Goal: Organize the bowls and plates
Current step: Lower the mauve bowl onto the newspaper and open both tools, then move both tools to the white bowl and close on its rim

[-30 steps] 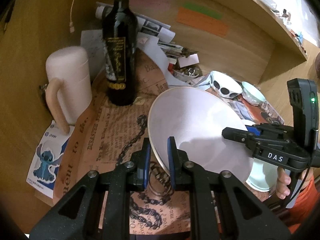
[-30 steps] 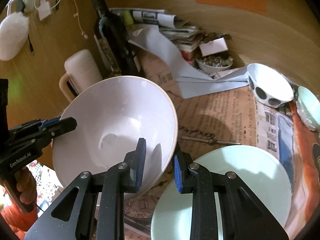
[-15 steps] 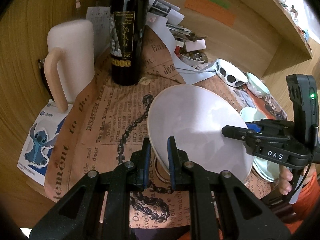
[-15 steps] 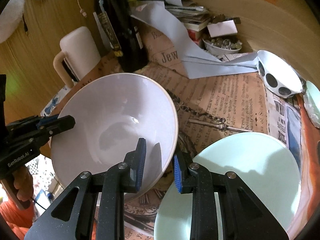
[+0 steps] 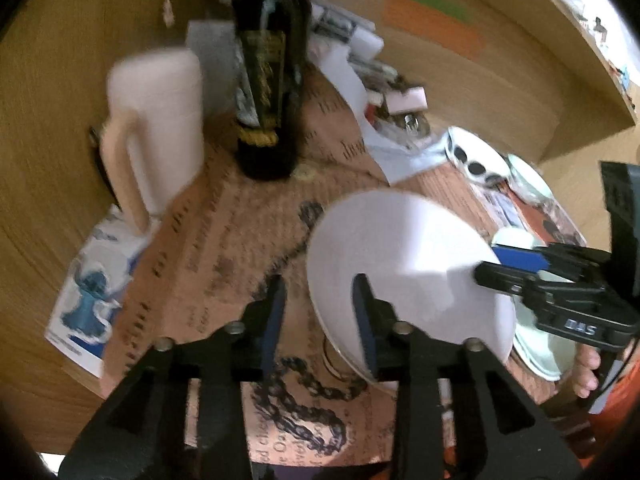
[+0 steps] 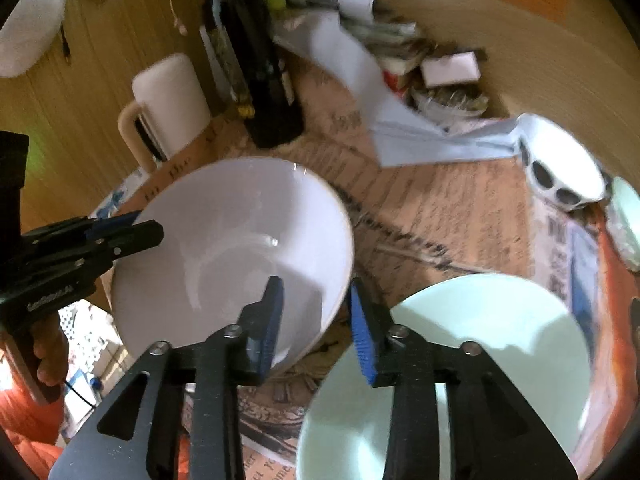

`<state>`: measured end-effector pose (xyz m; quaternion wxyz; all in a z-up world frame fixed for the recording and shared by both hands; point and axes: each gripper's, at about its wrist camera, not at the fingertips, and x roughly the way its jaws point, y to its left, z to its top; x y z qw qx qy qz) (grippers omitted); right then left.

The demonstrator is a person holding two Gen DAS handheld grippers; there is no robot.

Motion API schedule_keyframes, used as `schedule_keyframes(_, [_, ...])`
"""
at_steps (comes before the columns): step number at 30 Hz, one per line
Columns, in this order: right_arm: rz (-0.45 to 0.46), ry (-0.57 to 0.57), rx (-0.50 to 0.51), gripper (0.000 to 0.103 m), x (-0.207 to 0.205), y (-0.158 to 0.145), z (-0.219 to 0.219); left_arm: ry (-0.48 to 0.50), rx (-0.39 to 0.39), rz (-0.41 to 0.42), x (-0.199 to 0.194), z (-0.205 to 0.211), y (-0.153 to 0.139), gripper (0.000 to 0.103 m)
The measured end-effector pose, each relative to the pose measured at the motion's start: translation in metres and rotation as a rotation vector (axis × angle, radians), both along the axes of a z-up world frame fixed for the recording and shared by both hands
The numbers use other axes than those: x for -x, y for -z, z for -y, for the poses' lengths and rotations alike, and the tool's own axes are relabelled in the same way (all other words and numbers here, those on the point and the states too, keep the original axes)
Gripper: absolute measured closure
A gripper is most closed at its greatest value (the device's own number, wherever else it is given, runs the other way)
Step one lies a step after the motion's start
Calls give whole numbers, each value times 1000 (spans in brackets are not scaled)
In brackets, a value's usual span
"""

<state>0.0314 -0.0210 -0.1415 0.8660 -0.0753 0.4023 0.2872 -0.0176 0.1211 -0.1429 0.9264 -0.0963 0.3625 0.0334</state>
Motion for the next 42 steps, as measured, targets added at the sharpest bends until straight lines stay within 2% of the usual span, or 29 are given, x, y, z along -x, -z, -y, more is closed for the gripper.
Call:
schedule_keyframes(2, [41,17,-20,57,3,-11,10,-10,-11,38,3,-2,-11,60])
schedule_keyframes(7, [128,89,-68,55,7,-39,44,-20,-45,159,10,6,-46,46])
schedule_keyframes(11, [189,171,-92,54,5,-57,76,35,-51,231,10,25,-71,37])
schedule_keyframes(16, [236,262,-123,54,1,-73,114,85,-81,301,0,53,-92,15])
schedule_keyframes(20, [271,327,-145,49,-4,-84,143,144,-86,324,-25,82,-106,12])
schedule_keyframes(23, [313,395,-157,40,-10,-91,166,181,-89,307,-49,102,-109,11])
schedule_keyframes(30, [312,477,-192,39,-30,-89,207,258,-47,202,-121,136,-97,10])
schedule_keyframes(42, [251,497,-161,39,-79,-66,222,286,-101,-20,-238,175,-46,10])
